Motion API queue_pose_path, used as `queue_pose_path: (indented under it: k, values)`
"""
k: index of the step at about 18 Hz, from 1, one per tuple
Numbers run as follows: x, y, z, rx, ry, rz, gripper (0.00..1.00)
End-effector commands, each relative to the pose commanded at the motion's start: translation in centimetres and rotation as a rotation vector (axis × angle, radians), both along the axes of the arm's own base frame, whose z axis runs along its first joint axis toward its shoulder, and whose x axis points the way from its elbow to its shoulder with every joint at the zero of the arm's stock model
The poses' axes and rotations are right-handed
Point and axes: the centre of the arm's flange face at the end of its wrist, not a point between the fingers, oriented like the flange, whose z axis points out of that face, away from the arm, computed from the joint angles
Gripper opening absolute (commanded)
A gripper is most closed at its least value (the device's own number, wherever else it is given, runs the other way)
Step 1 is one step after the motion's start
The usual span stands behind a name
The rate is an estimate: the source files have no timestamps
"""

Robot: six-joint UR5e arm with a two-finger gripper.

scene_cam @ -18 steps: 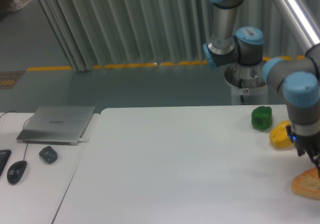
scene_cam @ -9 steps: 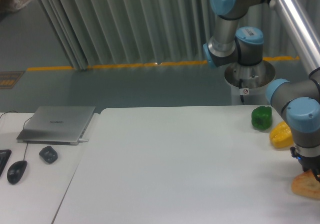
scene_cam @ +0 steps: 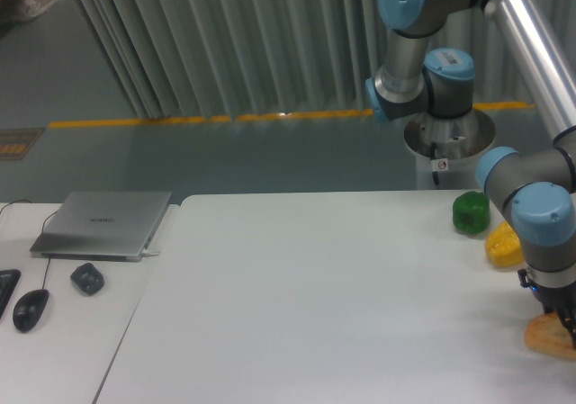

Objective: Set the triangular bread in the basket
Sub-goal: 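Lower the open gripper down onto the triangular bread slice, then close the gripper on the triangular bread, then lift the held bread and carry it away past the yellow pepper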

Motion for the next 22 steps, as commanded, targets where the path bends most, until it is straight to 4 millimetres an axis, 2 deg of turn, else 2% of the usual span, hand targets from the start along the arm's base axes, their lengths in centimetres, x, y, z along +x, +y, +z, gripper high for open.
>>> queue_pose_path:
  k: [1, 2, 4, 6, 7, 10, 15, 18, 21, 22]
  values:
    - [0.0, 0.0, 0.0, -0.001, 0.001, 0.002, 0.43]
    - [0.0, 0.0, 0.0, 0.0, 0.002, 0.005, 0.41]
    - [0.0, -0.1, 0.2, 0.001, 0.001, 0.002, 0.4]
    - [0.4, -0.4, 1.3, 0.006, -0.016, 0.01, 0.4]
    - [0.8, -0.7, 2.6, -0.001, -0.034, 0.01, 0.4]
    - [2.0, -1.1, 4.8, 0.0, -0.062, 0.007, 0.39]
    - [4.5, -3.3, 10.0, 0.015, -0.148, 0.011, 0.39]
    - [3.1, -6.1, 11.2, -0.005, -0.187, 0.03, 0.39]
    - [1.2, -9.2, 12.7, -0.006, -0.204, -0.076, 0.39]
    - [0.4, -10.2, 12.6, -0.008, -0.218, -0.097, 0.38]
